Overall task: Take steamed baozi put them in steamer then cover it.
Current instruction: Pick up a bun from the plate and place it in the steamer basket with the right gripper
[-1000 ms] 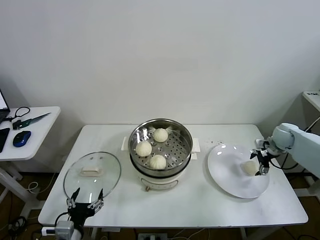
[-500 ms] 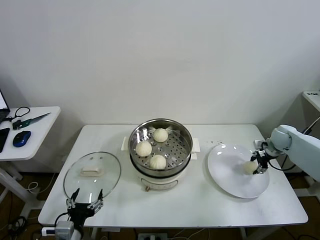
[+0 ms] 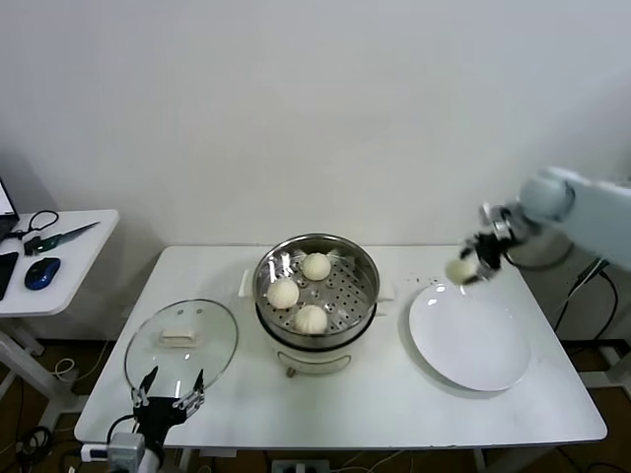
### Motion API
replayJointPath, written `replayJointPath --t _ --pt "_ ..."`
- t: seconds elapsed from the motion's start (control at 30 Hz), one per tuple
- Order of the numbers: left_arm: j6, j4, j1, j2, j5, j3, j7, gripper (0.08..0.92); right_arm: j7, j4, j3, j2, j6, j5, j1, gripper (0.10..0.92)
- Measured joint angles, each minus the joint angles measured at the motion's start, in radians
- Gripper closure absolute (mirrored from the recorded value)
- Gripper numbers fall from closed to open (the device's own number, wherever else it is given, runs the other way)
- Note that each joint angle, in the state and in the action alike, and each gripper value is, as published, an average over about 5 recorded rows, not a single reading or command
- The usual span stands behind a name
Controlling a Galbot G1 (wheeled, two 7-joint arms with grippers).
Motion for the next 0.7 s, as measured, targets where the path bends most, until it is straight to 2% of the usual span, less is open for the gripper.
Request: replayJointPath --t 0.13,0.3,0.7 --pt "0.0 -0.002 -0.002 0.002 -0.005 0.002 0.0 0.177 0.039 0.094 -0.06 0.068 -0.045 0.117 0.113 0.4" --pt "0.0 -0.003 -0.001 0.002 -0.013 0.0 -0.001 0.177 0.098 0.155 -0.085 0.165 -0.093 0.196 0.158 0.398" --pt "0.005 -0.011 -0.006 0.002 -0.026 -0.012 0.001 0.177 0.207 0.147 -0.086 0.34 -0.16 0.201 0.055 0.397"
